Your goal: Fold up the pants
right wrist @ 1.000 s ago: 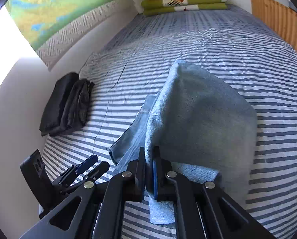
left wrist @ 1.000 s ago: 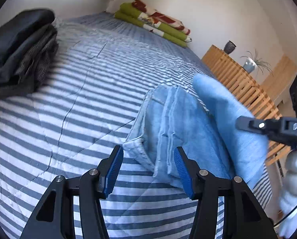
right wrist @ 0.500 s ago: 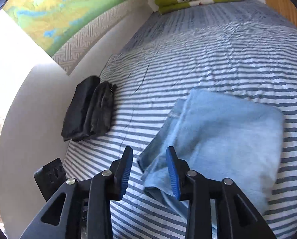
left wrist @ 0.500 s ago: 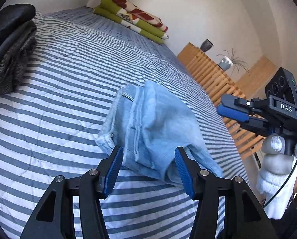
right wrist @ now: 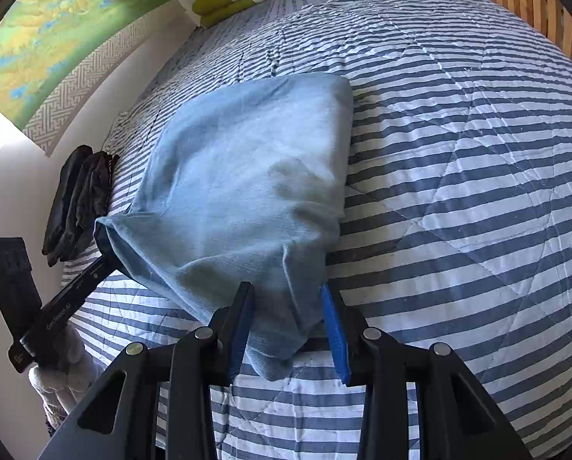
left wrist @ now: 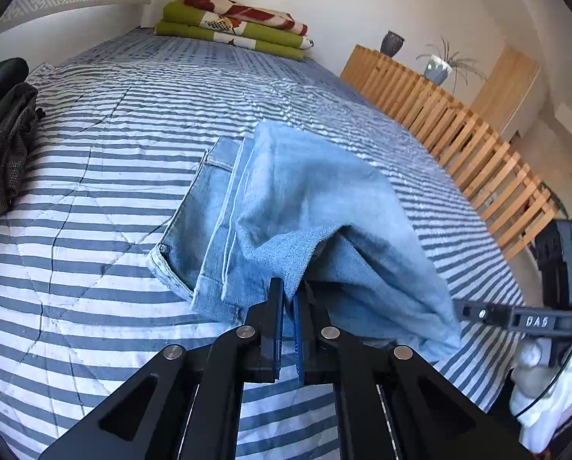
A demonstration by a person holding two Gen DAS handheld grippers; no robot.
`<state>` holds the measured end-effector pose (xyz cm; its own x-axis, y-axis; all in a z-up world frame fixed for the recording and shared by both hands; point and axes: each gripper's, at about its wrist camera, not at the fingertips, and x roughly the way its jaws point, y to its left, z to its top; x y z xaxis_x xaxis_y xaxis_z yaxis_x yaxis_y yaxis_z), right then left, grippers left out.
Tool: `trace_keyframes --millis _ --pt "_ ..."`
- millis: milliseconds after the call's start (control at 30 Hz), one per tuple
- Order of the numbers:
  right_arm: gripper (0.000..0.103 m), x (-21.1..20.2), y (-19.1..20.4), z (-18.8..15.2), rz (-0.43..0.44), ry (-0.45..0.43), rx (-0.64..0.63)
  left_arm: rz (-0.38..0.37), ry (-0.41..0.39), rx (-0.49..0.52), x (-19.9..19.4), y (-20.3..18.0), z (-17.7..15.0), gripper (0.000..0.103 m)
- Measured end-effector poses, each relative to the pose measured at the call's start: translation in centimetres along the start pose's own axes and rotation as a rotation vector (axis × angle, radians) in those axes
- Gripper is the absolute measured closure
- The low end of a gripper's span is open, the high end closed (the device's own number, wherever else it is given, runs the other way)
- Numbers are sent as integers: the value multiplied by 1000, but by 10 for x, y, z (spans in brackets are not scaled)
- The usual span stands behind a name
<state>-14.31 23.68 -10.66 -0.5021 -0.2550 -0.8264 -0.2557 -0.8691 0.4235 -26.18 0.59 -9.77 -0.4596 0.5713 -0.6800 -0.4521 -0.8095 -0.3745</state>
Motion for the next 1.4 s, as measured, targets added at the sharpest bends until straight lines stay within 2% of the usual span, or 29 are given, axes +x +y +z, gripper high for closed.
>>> trace_keyframes --millis 67,100,167,233,267,367,433,500,633,733,800,833,867,900,933,1033,1100,1133,1200,1233,1333,1400 --pt "70 -1 18 -8 -5 11 -75 2 -50 33 -16 1 2 99" --pt "70 2 26 -13 -17 27 -123 30 -50 54 -17 3 0 99" --pt "70 20 33 -24 -54 115 -186 71 17 9 -3 21 -8 99" --pt "71 26 33 -32 -91 165 -224 84 80 -50 10 36 -17 93" --pt "71 23 31 -33 -93 169 -233 88 76 -63 8 38 -18 85" --pt "71 2 25 -28 -39 151 -210 108 36 -5 -13 31 -16 73" --pt "71 -15 24 -20 -15 105 -205 112 -12 -4 -30 29 -11 73" --pt "71 -26 27 -13 -3 49 -214 68 -59 -25 -43 30 -6 73" --pt "71 -10 36 2 24 -9 -170 -2 -68 -4 -38 10 5 73" --pt "71 20 50 -6 -15 41 -208 -61 -53 18 -19 -10 21 73" --pt "71 37 65 -24 -66 88 -299 -72 3 56 -2 -18 20 73" --pt "71 39 69 -33 -74 109 -348 -15 43 92 10 -19 16 72" --pt "73 39 70 -39 -40 160 -373 94 86 125 23 -16 10 73" --pt "76 35 66 -44 0 206 -367 166 126 157 35 -12 4 82" --pt "76 25 58 -47 13 207 -350 186 142 173 38 -7 -1 83" --pt "76 -12 25 -39 34 134 -249 204 104 166 20 -10 1 82" --pt "76 -32 -5 -26 55 71 -134 268 59 178 5 -17 4 76" --pt "76 -37 -14 -21 55 51 -104 266 35 174 -1 -22 6 76" --pt "75 -44 -32 -11 30 2 -48 176 1 144 -9 -38 13 75" --pt "75 -46 -35 -8 32 -11 -30 105 -1 138 -7 -52 14 73" --pt "75 -41 -55 12 81 -21 41 -56 51 219 10 -101 5 70" --pt "74 -28 -62 30 113 -12 68 -91 93 291 28 -132 -6 60"
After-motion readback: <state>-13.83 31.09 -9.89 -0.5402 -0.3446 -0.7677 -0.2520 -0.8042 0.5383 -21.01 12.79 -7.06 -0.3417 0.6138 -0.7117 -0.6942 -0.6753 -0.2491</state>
